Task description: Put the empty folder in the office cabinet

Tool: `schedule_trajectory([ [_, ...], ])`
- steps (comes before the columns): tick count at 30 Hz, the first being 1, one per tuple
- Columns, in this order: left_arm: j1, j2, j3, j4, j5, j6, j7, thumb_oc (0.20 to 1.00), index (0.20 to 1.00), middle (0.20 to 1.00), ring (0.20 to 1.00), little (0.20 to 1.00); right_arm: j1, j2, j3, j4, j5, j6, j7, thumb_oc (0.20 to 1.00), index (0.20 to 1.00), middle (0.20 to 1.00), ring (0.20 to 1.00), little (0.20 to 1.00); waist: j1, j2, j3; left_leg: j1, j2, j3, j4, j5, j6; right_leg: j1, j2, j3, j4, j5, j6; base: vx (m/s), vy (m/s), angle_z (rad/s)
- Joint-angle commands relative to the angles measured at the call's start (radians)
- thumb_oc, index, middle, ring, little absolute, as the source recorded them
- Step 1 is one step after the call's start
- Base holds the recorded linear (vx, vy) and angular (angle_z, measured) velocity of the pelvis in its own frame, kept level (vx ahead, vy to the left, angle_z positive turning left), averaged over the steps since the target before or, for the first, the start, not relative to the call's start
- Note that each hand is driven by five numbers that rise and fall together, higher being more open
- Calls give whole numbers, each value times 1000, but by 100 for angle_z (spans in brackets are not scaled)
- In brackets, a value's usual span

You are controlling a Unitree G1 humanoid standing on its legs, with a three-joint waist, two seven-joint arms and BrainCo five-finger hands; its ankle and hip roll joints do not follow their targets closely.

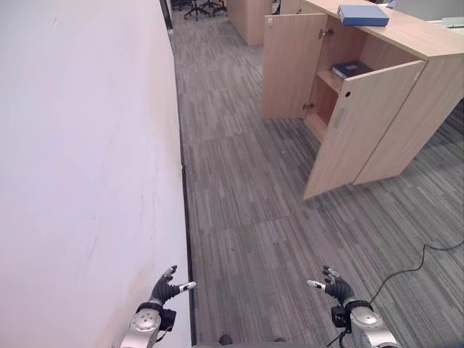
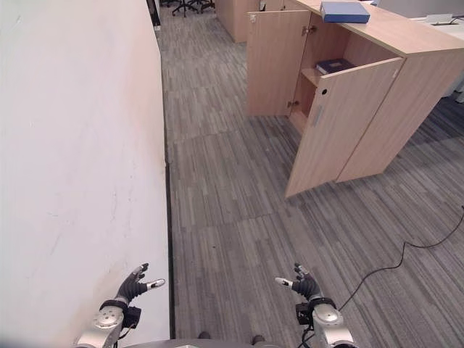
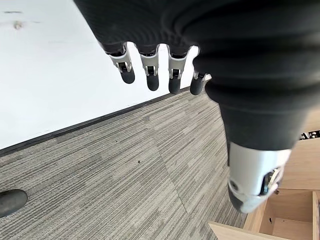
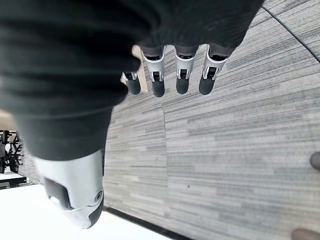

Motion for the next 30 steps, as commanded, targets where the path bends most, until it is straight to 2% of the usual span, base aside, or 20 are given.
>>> schedule_trajectory([
  [1,-37,31,-33,-5,-11,-32,-8,1000,1000,1000,1000,1000,-17,-7,29,-24,40,-24,7,1000,1000,1000,1000,1000,16,-44,-22,7,60,-29,2,-65,-77,-10,-101,-14,7,-23,116,0,0,0],
  [19,-52,48,-34,-26,-15,-28,-17,1000,1000,1000,1000,1000,-17,-35,23,-20,29,-12,16,1000,1000,1000,1000,1000,8,-36,-21,-12,60,-46,2,-58,-83,-21,-98,-5,7,-27,112,-2,-14,2],
  [30,-55,51,-26,-32,-34,-20,-27,1000,1000,1000,1000,1000,-5,-55,-6,-2,38,-1,20,1000,1000,1000,1000,1000,-8,-20,-12,-18,84,-57,2,-45,-95,-29,-71,20,7,-39,93,13,-56,3],
])
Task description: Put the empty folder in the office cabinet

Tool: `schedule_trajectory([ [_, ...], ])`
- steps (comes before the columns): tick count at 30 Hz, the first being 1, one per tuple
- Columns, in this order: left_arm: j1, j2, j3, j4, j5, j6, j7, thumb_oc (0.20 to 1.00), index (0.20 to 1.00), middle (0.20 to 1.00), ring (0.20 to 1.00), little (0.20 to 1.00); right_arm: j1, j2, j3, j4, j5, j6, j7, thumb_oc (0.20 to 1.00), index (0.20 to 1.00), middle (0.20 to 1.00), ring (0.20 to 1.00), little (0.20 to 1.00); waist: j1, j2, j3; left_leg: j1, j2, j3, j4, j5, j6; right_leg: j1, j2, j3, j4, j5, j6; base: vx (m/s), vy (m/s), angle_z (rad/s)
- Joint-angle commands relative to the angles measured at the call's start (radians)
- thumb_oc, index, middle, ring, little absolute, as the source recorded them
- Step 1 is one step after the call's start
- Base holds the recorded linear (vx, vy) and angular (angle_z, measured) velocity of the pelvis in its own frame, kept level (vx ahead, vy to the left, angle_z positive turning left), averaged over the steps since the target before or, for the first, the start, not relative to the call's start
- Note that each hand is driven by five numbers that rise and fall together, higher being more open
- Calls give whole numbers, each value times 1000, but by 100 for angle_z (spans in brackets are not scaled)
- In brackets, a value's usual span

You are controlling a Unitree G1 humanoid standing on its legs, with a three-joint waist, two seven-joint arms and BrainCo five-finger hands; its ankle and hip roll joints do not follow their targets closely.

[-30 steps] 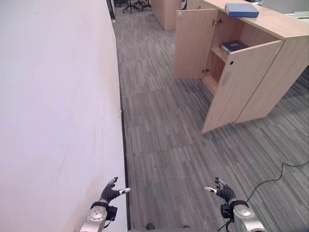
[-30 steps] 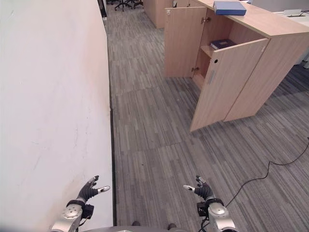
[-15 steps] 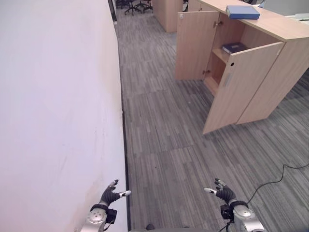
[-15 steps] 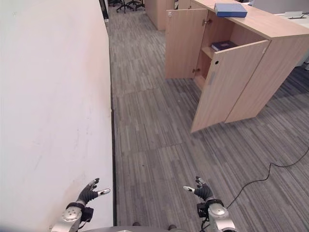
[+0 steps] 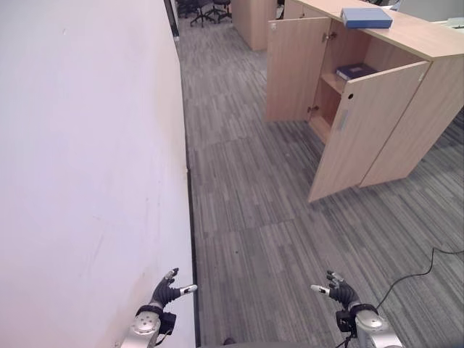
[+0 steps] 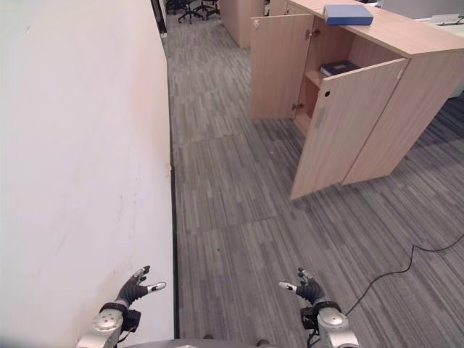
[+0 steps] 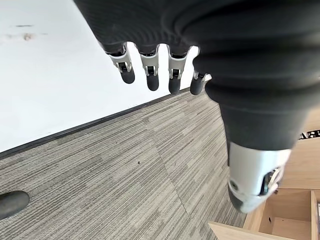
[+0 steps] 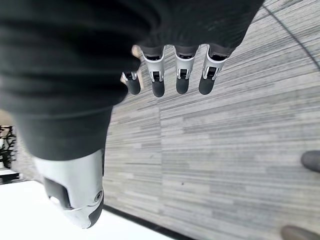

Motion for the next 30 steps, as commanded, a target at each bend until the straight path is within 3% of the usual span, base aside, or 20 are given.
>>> schedule_trajectory([
  [1,-78,47,-20,-8,-34,-23,1,1000,1000,1000,1000,1000,-34,-27,-6,-9,37,-19,2,1000,1000,1000,1000,1000,7,-45,13,2,86,-28,2,-51,-88,-25,-71,36,7,-40,93,25,-79,1],
  [7,-79,48,-9,-9,-49,-22,1,1000,1000,1000,1000,1000,-36,-36,-15,3,41,-19,3,1000,1000,1000,1000,1000,5,-40,29,-3,115,-28,23,-43,-102,-28,-45,51,12,-53,79,19,-85,-1],
  [9,-91,50,-6,-18,-67,-21,0,1000,1000,1000,1000,1000,-41,-49,-26,-8,50,-26,-3,1000,1000,1000,1000,1000,7,-54,72,-99,110,-36,203,-50,-121,-25,-37,42,25,-63,59,-98,-147,3],
  [11,-101,46,-8,-13,-75,-23,-1,1000,1000,1000,1000,1000,-49,-54,-31,0,53,-28,-7,1000,1000,1000,1000,1000,6,-66,94,-161,97,-46,325,-20,-132,-16,-39,31,37,-71,43,-15,-103,30],
  [13,-106,45,-11,-9,-82,-23,0,1000,1000,1000,1000,1000,-54,-57,-40,18,60,-24,-12,1000,1000,1000,1000,1000,7,-73,105,-214,105,-40,367,25,-125,-6,-41,26,54,-88,36,109,-18,8],
  [16,-106,51,-15,-8,-79,-20,0,1000,1000,1000,1000,1000,-48,-59,-58,21,68,-21,-13,1000,1000,1000,1000,1000,23,-83,97,-279,117,-27,291,30,-113,11,-52,35,83,-126,40,217,62,9],
  [18,-107,52,-19,-4,-83,-17,5,1000,1000,1000,1000,1000,-52,-57,-58,25,73,-21,-18,1000,1000,1000,1000,1000,40,-77,94,-333,135,-50,222,86,-118,26,-48,49,123,-177,37,224,85,0],
  [22,-116,54,-13,8,-92,-18,18,1000,1000,1000,1000,1000,-76,-42,-47,55,86,-23,-32,1000,1000,1000,1000,1000,72,-72,99,-414,165,-71,99,132,-130,70,-33,104,155,-246,35,328,108,2],
  [25,-105,51,-8,16,-92,-19,22,1000,1000,1000,1000,1000,-82,-33,-37,67,78,-19,-33,1000,1000,1000,1000,1000,97,-75,93,-449,176,-40,77,158,-139,146,-50,137,150,-286,42,388,177,-29],
  [30,-75,63,3,29,-81,-20,17,1000,1000,1000,1000,1000,-66,9,-24,73,57,-16,-21,1000,1000,1000,1000,1000,143,-98,45,-433,161,-75,89,213,-133,184,-96,181,163,-276,85,361,245,-46],
])
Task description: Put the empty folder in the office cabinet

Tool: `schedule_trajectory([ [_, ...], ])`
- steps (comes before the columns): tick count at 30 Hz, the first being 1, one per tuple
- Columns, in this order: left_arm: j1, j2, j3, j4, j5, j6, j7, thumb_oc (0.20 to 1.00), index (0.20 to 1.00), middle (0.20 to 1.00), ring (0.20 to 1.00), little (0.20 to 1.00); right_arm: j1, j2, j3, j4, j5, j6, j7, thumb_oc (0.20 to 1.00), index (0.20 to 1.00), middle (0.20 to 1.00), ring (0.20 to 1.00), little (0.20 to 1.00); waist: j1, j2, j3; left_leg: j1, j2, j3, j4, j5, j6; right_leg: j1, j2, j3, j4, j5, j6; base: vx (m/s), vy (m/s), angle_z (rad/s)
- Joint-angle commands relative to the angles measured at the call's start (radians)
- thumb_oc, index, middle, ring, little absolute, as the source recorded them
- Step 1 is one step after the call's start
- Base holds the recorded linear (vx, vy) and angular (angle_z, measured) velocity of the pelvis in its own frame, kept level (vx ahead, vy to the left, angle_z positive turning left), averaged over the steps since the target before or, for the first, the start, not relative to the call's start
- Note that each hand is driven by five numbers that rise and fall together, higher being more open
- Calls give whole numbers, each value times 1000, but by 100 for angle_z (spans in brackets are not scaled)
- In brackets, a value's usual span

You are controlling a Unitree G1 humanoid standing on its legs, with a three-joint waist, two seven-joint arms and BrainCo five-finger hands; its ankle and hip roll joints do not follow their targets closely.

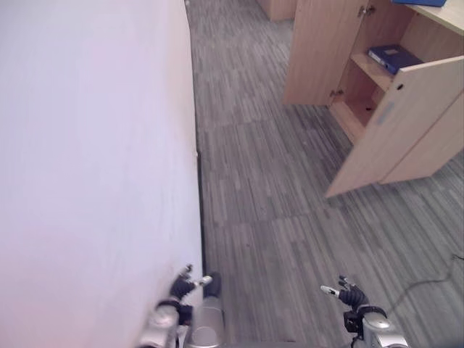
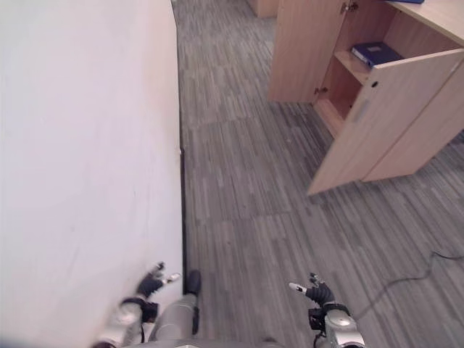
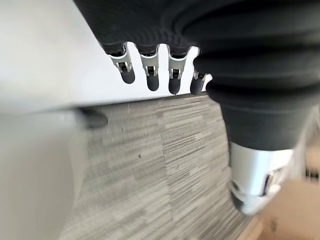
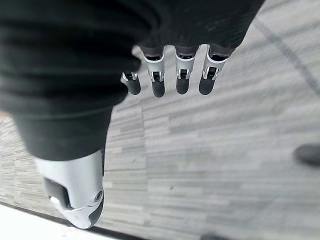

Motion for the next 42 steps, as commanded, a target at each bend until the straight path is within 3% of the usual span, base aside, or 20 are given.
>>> schedule_trajectory([
  [1,-60,301,-99,-33,1,-12,-5,1000,1000,1000,1000,1000,-42,2,7,-40,16,-17,1,1000,1000,1000,1000,1000,12,-70,-48,-92,93,-71,-86,136,-40,36,60,42,149,-73,41,264,260,24],
  [5,-57,329,-97,-41,3,-17,-6,1000,1000,1000,1000,1000,-51,22,12,-37,23,-19,5,1000,1000,1000,1000,1000,28,-118,-79,-91,43,-34,-36,74,1,-11,6,68,198,115,101,196,207,8],
  [7,-58,335,-94,-51,1,-16,-6,1000,1000,1000,1000,1000,-58,28,13,-44,22,-19,7,1000,1000,1000,1000,1000,33,-123,-82,-84,30,-29,-32,53,15,-31,3,66,229,158,116,160,186,1],
  [9,-72,365,-79,-66,-6,-11,0,1000,1000,1000,1000,1000,-92,33,25,-67,20,-20,7,1000,1000,1000,1000,1000,35,-111,-61,-38,21,-19,-22,-9,52,-139,8,53,438,332,149,272,380,7],
  [10,-76,384,-69,-75,-11,-7,9,1000,1000,1000,1000,1000,-108,43,29,-91,21,-27,-1,1000,1000,1000,1000,1000,19,-70,-32,17,33,-11,-29,-43,80,-222,26,-6,576,374,140,226,379,21],
  [11,-73,380,-64,-78,-13,-5,9,1000,1000,1000,1000,1000,-111,45,28,-99,17,-27,-2,1000,1000,1000,1000,1000,8,-48,-21,51,38,-12,-40,-51,91,-271,37,-29,654,350,138,564,577,27],
  [12,-71,369,-47,-56,-21,-9,13,1000,1000,1000,1000,1000,-105,46,27,-105,14,-30,-1,1000,1000,1000,1000,1000,-46,-15,8,182,8,-14,-96,-87,106,-401,48,-127,671,239,107,543,387,-19],
  [14,-62,359,-42,-56,-25,-8,7,1000,1000,1000,1000,1000,-91,38,19,-105,14,-27,-3,1000,1000,1000,1000,1000,-81,-18,18,269,-9,-10,-133,-138,88,-443,20,-247,429,181,86,685,118,-40],
  [16,-66,345,-42,-33,-9,-8,6,1000,1000,1000,1000,1000,-84,39,0,-63,13,-16,-10,1000,1000,1000,1000,1000,-120,-34,14,365,-29,-17,-178,-186,67,-500,10,-293,185,247,104,689,-101,12],
  [19,-66,333,-36,-16,22,-10,8,1000,1000,1000,1000,1000,-61,37,-26,-29,-8,-4,-11,1000,1000,1000,1000,1000,-165,-15,7,475,1,15,-188,-254,33,-546,-12,-392,49,323,134,605,-137,54],
  [22,-53,327,-42,-27,27,-17,3,1000,1000,1000,1000,1000,-22,24,-53,-16,10,-8,-9,1000,1000,1000,1000,1000,-183,-11,-20,524,10,0,-183,-289,22,-507,-12,-367,33,364,124,509,-164,-17],
  [24,-48,318,-48,-30,27,-17,4,1000,1000,1000,1000,1000,-5,10,-66,-9,22,-10,-7,1000,1000,1000,1000,1000,-207,14,-35,530,52,-14,-146,-286,0,-494,11,-347,44,365,103,416,-179,13],
  [25,-49,312,-52,-28,23,-19,3,1000,1000,1000,1000,1000,0,3,-73,-3,32,-12,-7,1000,1000,1000,1000,1000,-217,28,-40,526,71,-15,-113,-260,-17,-488,26,-345,50,356,93,393,-244,4],
  [26,-51,299,-62,-35,8,-21,-2,1000,1000,1000,1000,1000,-2,-14,-78,17,41,-14,-10,1000,1000,1000,1000,1000,-221,64,-38,488,105,-12,-20,-180,-53,-448,65,-353,34,326,69,347,-267,-19],
  [27,-53,291,-64,-34,-4,-21,-2,1000,1000,1000,1000,1000,-6,-21,-80,26,47,-16,-11,1000,1000,1000,1000,1000,-224,72,-33,460,109,-20,48,-117,-72,-420,79,-353,26,313,52,255,-226,-16],
  [30,-58,275,-69,-49,-38,-17,2,1000,1000,1000,1000,1000,-24,-45,-96,26,73,-15,-26,1000,1000,1000,1000,1000,-219,35,0,336,94,-18,332,35,-103,-336,77,-336,16,247,-2,254,-193,-39],
  [33,-64,263,-77,-45,-44,-18,2,1000,1000,1000,1000,1000,-35,-51,-99,42,83,-11,-30,1000,1000,1000,1000,1000,-212,29,14,299,125,30,369,50,-94,-297,80,-314,13,219,-13,234,-79,-50],
  [38,-60,251,-94,-56,-44,-22,-2,1000,1000,1000,1000,1000,-39,-62,-111,46,100,-13,-36,1000,1000,1000,1000,1000,-186,30,35,239,148,50,237,5,-65,-227,76,-249,9,175,2,242,52,-54],
  [40,-50,240,-104,-52,-44,-22,1,1000,1000,1000,1000,1000,-34,-66,-111,56,99,-10,-39,1000,1000,1000,1000,1000,-160,52,29,192,141,-13,38,-3,-60,-185,81,-198,4,138,14,332,148,-77],
  [42,-45,233,-109,-37,-42,-26,7,1000,1000,1000,1000,1000,-29,-65,-117,69,98,-11,-44,1000,1000,1000,1000,1000,-145,64,33,164,134,-75,-47,13,-63,-159,77,-159,6,117,19,323,142,-88],
])
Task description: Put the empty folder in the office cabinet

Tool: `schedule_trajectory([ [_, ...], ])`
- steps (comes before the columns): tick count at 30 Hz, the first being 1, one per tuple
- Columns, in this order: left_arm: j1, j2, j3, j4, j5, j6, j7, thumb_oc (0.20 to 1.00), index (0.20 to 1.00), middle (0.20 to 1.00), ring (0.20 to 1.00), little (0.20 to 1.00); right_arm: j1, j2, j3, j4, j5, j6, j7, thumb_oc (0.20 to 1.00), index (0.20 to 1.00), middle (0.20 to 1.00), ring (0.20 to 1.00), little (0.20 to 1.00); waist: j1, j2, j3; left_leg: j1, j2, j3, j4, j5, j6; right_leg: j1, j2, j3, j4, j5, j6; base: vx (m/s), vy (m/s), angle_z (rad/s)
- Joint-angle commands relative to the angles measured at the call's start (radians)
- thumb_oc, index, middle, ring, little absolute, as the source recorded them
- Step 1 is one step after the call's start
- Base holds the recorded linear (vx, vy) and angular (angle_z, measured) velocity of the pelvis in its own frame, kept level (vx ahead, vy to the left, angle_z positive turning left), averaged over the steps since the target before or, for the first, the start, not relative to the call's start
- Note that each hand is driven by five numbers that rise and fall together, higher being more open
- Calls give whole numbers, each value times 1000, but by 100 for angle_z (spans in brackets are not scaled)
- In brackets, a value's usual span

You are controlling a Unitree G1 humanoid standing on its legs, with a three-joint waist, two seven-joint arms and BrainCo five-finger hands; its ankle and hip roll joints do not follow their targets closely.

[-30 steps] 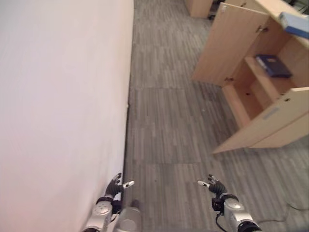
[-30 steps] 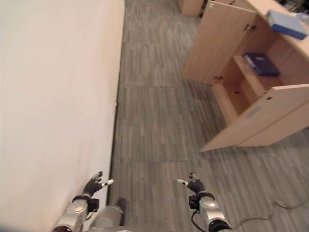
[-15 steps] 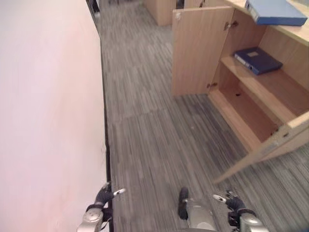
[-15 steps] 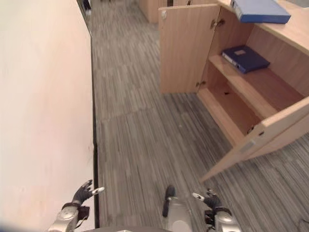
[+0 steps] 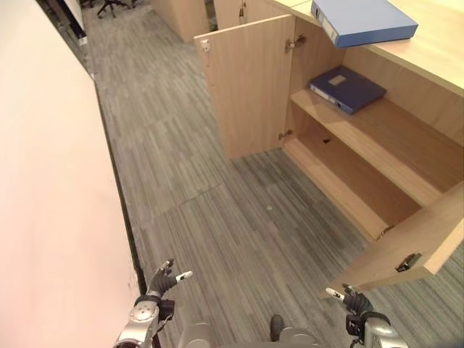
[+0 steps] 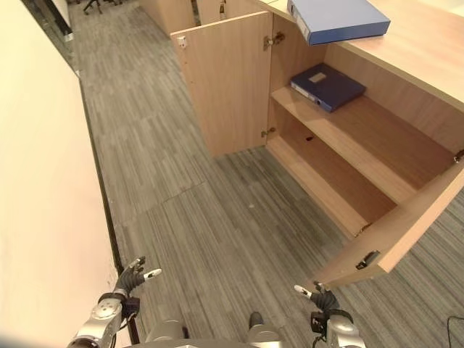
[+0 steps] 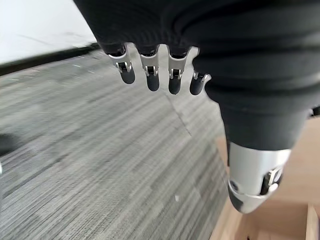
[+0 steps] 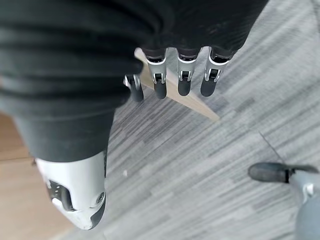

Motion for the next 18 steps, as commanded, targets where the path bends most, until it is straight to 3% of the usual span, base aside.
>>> schedule_trajectory([
  [1,6,5,-38,-28,-15,-33,20,1000,1000,1000,1000,1000,-12,-51,-29,23,22,-29,-16,1000,1000,1000,1000,1000,34,57,12,26,16,-72,-48,54,24,-30,-52,19,22,-47,157,289,104,-70],
  [3,4,3,-41,-13,-16,-36,26,1000,1000,1000,1000,1000,-9,-45,-38,39,30,-29,-23,1000,1000,1000,1000,1000,39,60,20,-15,5,-142,-104,76,16,-9,-51,78,28,-69,153,328,102,-80],
  [5,2,0,-40,14,-16,-42,37,1000,1000,1000,1000,1000,-16,-26,-45,87,41,-22,-26,1000,1000,1000,1000,1000,33,58,26,-48,6,-237,-124,73,7,-2,-45,217,47,-98,154,320,191,-150],
  [6,2,0,-40,15,-16,-43,37,1000,1000,1000,1000,1000,-16,-26,-45,87,41,-22,-26,1000,1000,1000,1000,1000,36,58,27,-46,7,-234,-124,72,7,-3,-45,221,49,-99,154,189,194,-137],
  [9,-3,-1,-42,21,-13,-44,42,1000,1000,1000,1000,1000,-20,-11,-38,109,41,-15,-20,1000,1000,1000,1000,1000,32,62,19,-42,14,-294,-114,71,2,-10,-42,316,58,-110,162,181,279,-78],
  [10,-5,0,-43,22,-13,-46,44,1000,1000,1000,1000,1000,-20,-3,-35,122,35,-8,-13,1000,1000,1000,1000,1000,27,70,6,-23,18,-296,-115,62,4,-13,-51,359,67,-115,175,160,284,-105],
  [13,-6,1,-45,20,-9,-46,44,1000,1000,1000,1000,1000,-17,3,-40,139,29,-3,-12,1000,1000,1000,1000,1000,27,73,-12,1,23,-285,-110,43,3,-23,-73,397,80,-119,195,156,333,-80],
  [16,-24,16,-52,24,1,-48,48,1000,1000,1000,1000,1000,4,25,-75,174,47,7,-12,1000,1000,1000,1000,1000,12,44,-31,37,9,-214,-101,-5,20,-34,-139,422,114,-97,233,131,434,-69],
  [17,-39,33,-55,11,1,-50,52,1000,1000,1000,1000,1000,22,41,-110,205,76,15,-19,1000,1000,1000,1000,1000,-6,26,-39,60,-10,-167,-108,-28,38,-70,-170,433,138,-46,269,41,478,-67],
  [18,-41,40,-55,-4,2,-49,50,1000,1000,1000,1000,1000,29,49,-120,218,80,18,-20,1000,1000,1000,1000,1000,-12,17,-42,74,-19,-145,-114,-39,51,-92,-177,437,149,-24,282,0,422,-81],
])
